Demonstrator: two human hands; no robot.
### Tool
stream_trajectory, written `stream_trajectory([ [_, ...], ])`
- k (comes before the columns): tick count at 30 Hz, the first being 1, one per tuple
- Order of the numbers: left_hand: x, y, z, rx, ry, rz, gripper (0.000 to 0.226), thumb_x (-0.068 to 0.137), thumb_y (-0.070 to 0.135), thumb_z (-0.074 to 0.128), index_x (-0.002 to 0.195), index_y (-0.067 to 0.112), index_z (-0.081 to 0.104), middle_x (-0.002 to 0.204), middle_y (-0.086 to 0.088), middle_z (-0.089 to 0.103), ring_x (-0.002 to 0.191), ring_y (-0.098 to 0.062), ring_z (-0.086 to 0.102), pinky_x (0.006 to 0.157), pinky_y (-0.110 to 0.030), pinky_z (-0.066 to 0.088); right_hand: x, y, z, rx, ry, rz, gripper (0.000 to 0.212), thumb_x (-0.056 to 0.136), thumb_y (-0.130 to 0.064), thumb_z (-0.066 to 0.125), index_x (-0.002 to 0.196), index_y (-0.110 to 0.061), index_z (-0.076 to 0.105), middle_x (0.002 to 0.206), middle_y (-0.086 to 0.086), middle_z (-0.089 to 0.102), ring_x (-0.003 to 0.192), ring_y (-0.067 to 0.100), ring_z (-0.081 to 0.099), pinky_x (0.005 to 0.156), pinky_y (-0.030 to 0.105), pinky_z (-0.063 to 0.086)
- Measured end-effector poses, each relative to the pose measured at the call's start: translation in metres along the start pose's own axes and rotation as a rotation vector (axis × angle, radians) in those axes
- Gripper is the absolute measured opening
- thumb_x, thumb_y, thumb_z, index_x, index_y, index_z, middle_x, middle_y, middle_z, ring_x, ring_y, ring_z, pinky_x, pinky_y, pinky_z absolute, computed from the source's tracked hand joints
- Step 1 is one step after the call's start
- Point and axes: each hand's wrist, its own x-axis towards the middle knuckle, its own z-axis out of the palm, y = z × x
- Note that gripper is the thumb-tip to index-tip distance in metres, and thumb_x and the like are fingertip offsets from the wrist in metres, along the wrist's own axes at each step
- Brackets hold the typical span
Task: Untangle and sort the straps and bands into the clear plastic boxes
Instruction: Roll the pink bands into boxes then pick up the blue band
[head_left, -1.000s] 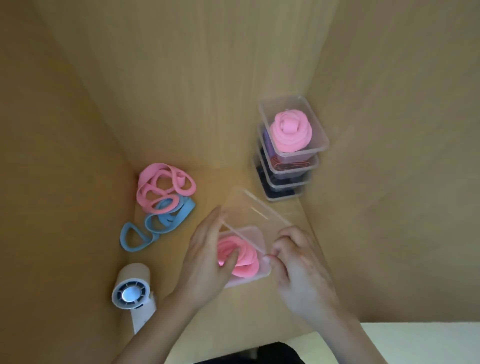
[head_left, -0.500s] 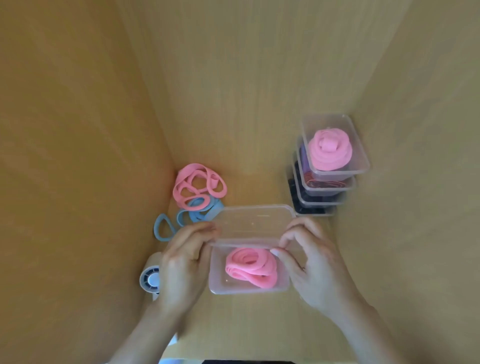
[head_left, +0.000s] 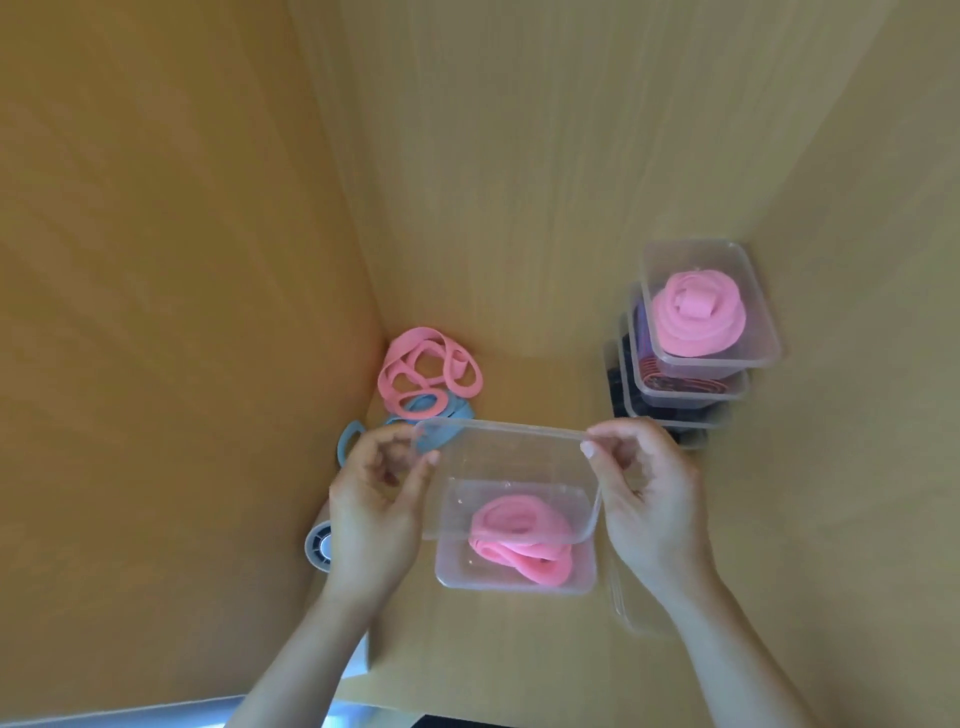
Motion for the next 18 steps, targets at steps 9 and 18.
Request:
stream_trajectory([
  [9,-0.014,-0.056,0.013,0.2,-0.173,-0.165,0.028,0.096,0.009,0.06,0.116,0.029,0.061,0.058,0.015,0.045,0.054,-0.007,0.044,0.059,-0.025,0.04,-0.014,0.07,0.034,-0.063,-0.056,0.409,0.023,0.091,-0.002,0.067,0.083,-0.024,0.068,0.079,-0.006,0.07,0.079,0.017,0.067,0.079,0.031,0.055],
  [18,-0.023,-0.066,0.018,0.523,-0.274,-0.124,0.032,0.096,0.023,0.057,0.127,0.029,0.053,0.074,0.011,0.052,0.07,-0.013,0.056,0.064,-0.038,0.052,-0.029,0.078,0.038,-0.289,-0.058,0.297,0.016,0.09,-0.006,0.065,0.091,-0.022,0.065,0.089,-0.006,0.058,0.077,0.005,0.058,0.075,0.029,0.049],
])
